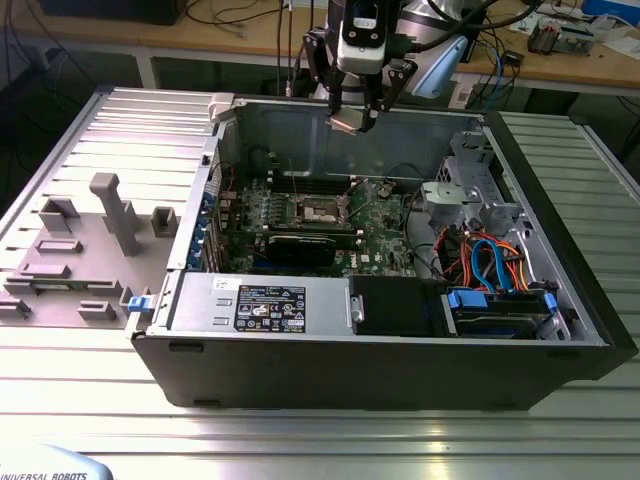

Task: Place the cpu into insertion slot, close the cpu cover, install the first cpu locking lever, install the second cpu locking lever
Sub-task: 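Place the cpu into insertion slot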

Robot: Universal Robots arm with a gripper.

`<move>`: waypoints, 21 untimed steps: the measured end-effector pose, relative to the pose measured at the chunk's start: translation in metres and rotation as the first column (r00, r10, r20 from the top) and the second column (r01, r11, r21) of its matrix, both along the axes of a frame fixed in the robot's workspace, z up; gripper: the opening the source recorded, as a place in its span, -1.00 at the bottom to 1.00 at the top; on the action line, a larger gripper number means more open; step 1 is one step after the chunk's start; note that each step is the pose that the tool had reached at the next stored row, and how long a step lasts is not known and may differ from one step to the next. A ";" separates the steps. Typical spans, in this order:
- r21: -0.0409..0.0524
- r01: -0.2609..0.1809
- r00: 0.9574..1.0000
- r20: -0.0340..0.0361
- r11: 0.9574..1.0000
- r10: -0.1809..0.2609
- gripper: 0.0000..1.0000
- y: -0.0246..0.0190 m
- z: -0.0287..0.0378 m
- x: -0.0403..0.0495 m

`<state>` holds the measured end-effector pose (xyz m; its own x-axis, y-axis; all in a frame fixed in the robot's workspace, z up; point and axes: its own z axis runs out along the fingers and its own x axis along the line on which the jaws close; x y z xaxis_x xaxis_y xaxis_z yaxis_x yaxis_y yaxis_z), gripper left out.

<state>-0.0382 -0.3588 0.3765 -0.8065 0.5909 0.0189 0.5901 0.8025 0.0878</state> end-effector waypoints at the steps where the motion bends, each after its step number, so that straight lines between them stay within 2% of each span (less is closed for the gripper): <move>1: 0.000 0.016 1.000 0.000 1.000 -0.016 0.08 0.0000 -0.0001 0.0000; 4: 0.000 0.070 0.998 0.000 0.998 -0.070 0.08 0.0000 -0.0004 0.0000; 7: -0.001 0.117 0.993 0.000 0.993 -0.117 0.08 0.0000 -0.0008 0.0001; 19: -0.001 0.128 0.992 0.000 0.992 -0.128 0.08 0.0000 -0.0012 0.0000; 21: -0.001 0.139 0.990 0.000 0.990 -0.139 0.08 0.0000 -0.0012 0.0000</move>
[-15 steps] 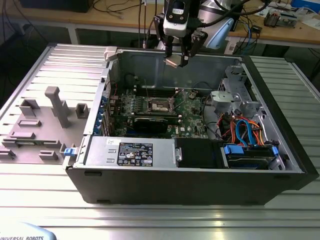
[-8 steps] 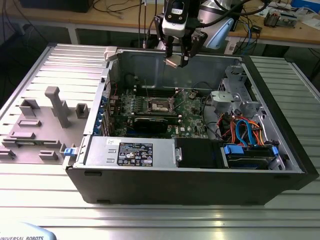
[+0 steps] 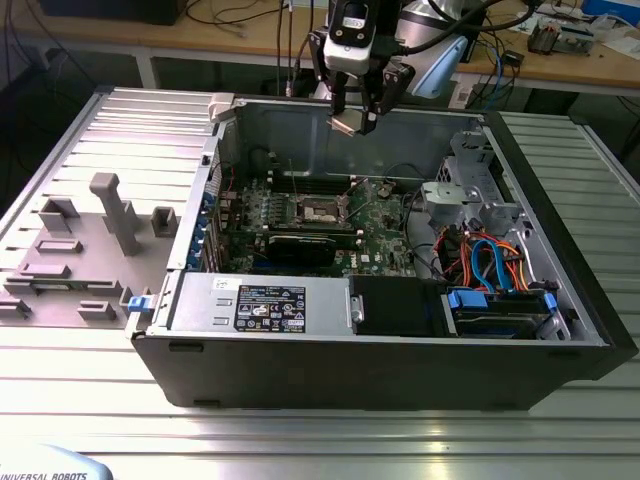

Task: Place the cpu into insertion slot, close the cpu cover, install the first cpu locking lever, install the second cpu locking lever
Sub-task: 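Place the cpu into insertion slot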

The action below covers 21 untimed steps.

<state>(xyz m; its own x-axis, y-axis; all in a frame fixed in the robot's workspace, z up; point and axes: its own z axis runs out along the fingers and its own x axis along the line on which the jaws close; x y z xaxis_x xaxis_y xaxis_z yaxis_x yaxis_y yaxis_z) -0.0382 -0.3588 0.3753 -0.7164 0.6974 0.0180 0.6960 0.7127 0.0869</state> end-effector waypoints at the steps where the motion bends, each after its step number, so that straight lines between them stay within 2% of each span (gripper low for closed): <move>1: 0.000 0.006 1.000 0.000 1.000 -0.006 0.08 0.0000 0.0000 0.0000; 9: 0.000 0.051 0.999 0.000 0.999 -0.051 0.08 0.0000 -0.0001 0.0000; 17: 0.000 0.059 0.998 0.000 0.998 -0.059 0.08 0.0000 -0.0001 0.0000; 21: 0.000 0.076 0.997 0.000 0.997 -0.076 0.08 0.0000 -0.0002 0.0000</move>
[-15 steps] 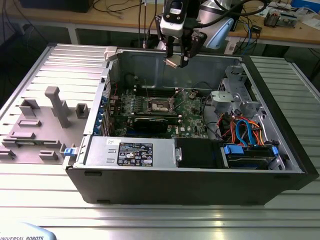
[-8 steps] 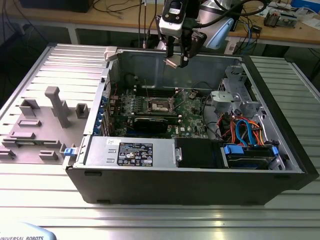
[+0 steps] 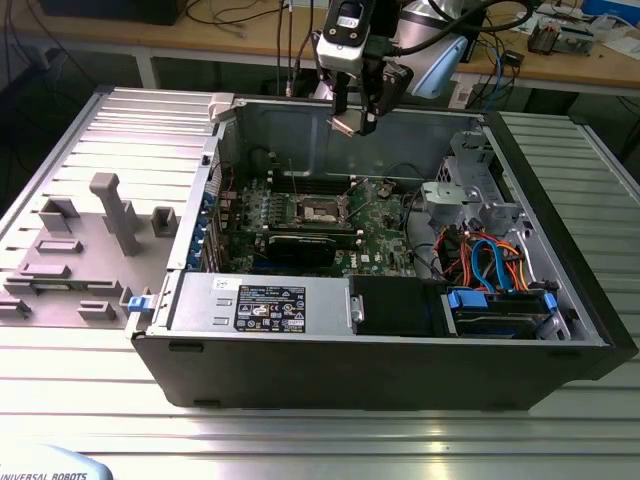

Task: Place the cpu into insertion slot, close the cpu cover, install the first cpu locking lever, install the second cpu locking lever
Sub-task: 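Place the cpu into insertion slot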

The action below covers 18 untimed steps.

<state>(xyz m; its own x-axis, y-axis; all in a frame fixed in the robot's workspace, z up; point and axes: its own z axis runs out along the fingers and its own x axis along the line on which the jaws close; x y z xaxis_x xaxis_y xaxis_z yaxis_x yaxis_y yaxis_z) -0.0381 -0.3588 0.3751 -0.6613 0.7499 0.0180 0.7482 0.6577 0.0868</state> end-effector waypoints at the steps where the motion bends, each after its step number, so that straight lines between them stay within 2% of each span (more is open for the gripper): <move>1: 0.000 0.004 1.000 0.000 1.000 -0.004 0.08 0.0000 0.0000 0.0000; 12: 0.000 0.013 1.000 0.000 1.000 -0.013 0.08 0.0000 0.0000 0.0000; 18: 0.000 0.048 0.999 0.000 0.999 -0.048 0.08 0.0000 -0.0001 0.0000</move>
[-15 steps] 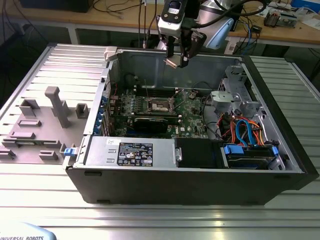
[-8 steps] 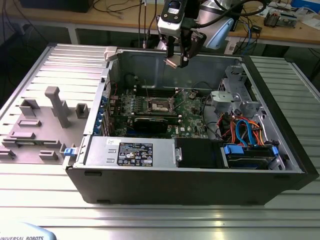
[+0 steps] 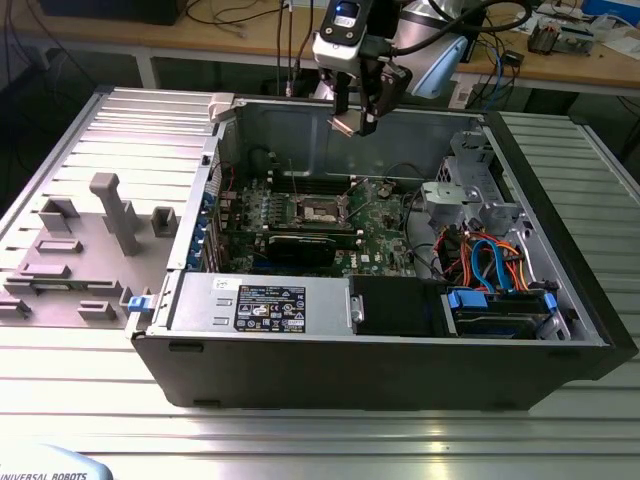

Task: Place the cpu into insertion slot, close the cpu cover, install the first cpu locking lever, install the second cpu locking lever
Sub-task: 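Place the cpu into insertion slot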

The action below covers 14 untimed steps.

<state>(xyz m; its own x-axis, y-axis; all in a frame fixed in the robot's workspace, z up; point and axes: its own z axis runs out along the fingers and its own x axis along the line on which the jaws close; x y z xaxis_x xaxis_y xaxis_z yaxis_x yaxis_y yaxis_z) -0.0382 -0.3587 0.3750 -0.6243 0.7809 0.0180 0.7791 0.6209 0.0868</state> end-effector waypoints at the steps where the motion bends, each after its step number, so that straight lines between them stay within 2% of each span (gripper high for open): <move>1: 0.000 0.006 1.000 0.000 1.000 -0.006 0.08 0.0000 0.0000 0.0000; 5: 0.000 0.049 0.999 0.000 0.999 -0.049 0.08 0.0000 -0.0002 0.0000; 8: 0.000 0.087 0.996 0.000 0.996 -0.087 0.08 0.0000 -0.0002 0.0000; 10: 0.000 0.118 0.993 0.000 0.993 -0.118 0.08 0.0000 -0.0003 0.0000; 14: 0.000 0.124 0.992 0.000 0.992 -0.124 0.08 0.0000 -0.0002 0.0000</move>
<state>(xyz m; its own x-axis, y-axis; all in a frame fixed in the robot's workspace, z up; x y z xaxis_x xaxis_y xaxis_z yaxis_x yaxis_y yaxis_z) -0.0381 -0.3587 0.3748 -0.5223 0.8526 0.0180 0.8503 0.5191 0.0868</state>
